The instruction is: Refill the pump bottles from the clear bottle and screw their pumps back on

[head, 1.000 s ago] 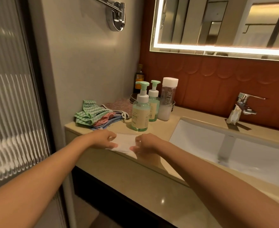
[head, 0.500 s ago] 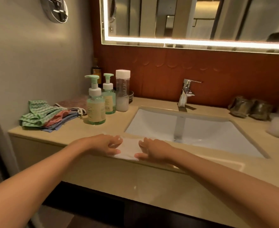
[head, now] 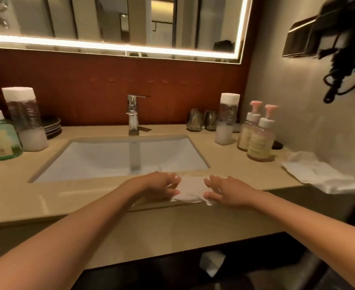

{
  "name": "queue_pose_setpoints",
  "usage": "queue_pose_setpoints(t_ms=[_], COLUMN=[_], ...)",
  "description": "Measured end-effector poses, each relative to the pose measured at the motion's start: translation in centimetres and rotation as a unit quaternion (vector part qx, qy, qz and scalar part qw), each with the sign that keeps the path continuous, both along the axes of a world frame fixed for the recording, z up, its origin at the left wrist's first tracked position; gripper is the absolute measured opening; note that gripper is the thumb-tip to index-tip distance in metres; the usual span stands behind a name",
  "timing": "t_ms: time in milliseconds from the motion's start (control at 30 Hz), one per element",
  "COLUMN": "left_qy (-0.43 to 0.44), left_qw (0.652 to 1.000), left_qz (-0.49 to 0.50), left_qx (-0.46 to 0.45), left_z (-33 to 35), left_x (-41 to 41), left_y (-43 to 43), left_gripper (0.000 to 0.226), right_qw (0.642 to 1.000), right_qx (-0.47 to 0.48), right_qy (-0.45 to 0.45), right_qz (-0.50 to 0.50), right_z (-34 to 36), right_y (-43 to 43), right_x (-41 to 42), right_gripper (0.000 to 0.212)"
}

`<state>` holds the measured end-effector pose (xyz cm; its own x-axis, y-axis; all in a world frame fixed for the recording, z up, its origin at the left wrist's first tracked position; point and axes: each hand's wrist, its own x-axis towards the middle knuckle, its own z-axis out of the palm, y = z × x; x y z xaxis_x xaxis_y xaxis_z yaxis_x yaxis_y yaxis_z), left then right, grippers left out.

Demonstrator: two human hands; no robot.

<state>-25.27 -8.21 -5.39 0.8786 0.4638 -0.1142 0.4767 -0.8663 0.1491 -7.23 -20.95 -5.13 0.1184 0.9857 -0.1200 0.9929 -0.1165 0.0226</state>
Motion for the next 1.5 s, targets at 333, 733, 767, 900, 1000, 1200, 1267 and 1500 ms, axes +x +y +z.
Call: queue_pose_setpoints(t_ms=[333, 733, 767, 900, 1000, 1200, 1267, 1500], left_qy=[-0.01, -0.313, -0.321, -0.299, -0.265, -0.199, -0.18, -0.051], left_qw=[0.998, 0.945, 0.941, 0.944, 0.953, 0.962, 0.963, 0.966], left_qz=[-0.056, -0.095, -0.108, -0.139, -0.133, -0.111, -0.106, -0.113], left_qx=[0.019, -0.019, -0.008, -0.013, -0.069, -0.153, -0.17, -0.227], left_z=[-0.5, -2.7, -3.2, -6.8, -10.7, -17.9, -19.9, -27.3], left_x=[13.5, 15.4, 16.1, 18.4, 20.4, 24.6, 26.4, 31.3], left_y=[-1.2, -9.2, -10.6, -15.1, -17.0, -20.1, -20.5, -20.8], left_gripper=[0.045, 0.021, 0.022, 0.022, 0.023, 0.023, 0.021, 0.03], right_qw=[0.991, 0.962, 0.958, 0.939, 0.933, 0.931, 0.921, 0.887], right_qx=[0.057, 0.263, 0.271, 0.287, 0.274, 0.2, 0.191, 0.104], right_qy=[0.045, 0.028, 0.036, 0.095, 0.123, 0.161, 0.177, 0.249], right_qz=[-0.113, -0.073, -0.087, -0.163, -0.199, -0.261, -0.288, -0.373], right_z=[-0.2, -4.4, -5.2, -8.4, -11.5, -18.3, -20.0, -27.3], right_y=[-3.5, -12.3, -13.6, -18.5, -21.7, -24.8, -25.3, -25.7], right_x=[10.1, 12.4, 12.6, 13.9, 15.1, 18.2, 19.6, 22.7], right_gripper=[0.044, 0.028, 0.027, 0.026, 0.026, 0.027, 0.027, 0.035])
